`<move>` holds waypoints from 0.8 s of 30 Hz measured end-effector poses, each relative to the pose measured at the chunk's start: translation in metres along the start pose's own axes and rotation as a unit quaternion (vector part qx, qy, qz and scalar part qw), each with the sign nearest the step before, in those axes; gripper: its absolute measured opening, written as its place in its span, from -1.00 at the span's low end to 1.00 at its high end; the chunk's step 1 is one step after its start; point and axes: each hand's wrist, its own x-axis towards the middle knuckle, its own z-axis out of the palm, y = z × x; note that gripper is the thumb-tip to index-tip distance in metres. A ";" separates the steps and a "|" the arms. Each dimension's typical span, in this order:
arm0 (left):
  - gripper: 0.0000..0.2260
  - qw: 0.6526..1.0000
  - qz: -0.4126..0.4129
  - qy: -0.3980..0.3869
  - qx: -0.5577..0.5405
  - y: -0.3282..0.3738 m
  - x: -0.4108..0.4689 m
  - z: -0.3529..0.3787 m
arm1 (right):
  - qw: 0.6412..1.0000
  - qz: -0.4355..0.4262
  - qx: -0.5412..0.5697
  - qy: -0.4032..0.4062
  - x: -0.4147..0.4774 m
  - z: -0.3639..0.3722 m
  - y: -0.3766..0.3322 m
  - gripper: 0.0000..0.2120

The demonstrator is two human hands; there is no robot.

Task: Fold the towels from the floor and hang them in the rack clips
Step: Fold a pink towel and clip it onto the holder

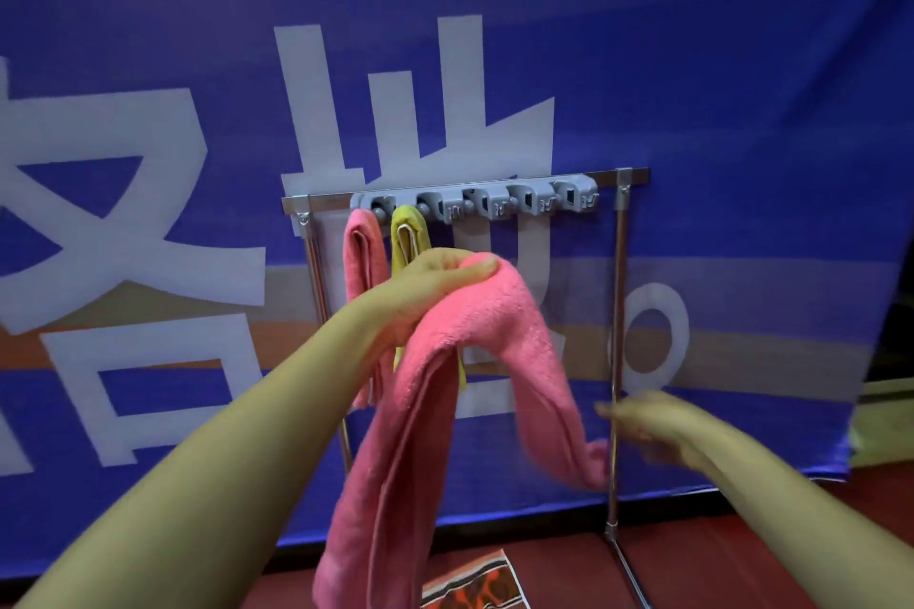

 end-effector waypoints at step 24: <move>-0.60 0.985 0.001 -0.021 -0.168 -0.035 -0.006 0.002 | 0.874 -0.170 0.324 -0.320 -0.033 0.019 -0.128 -0.42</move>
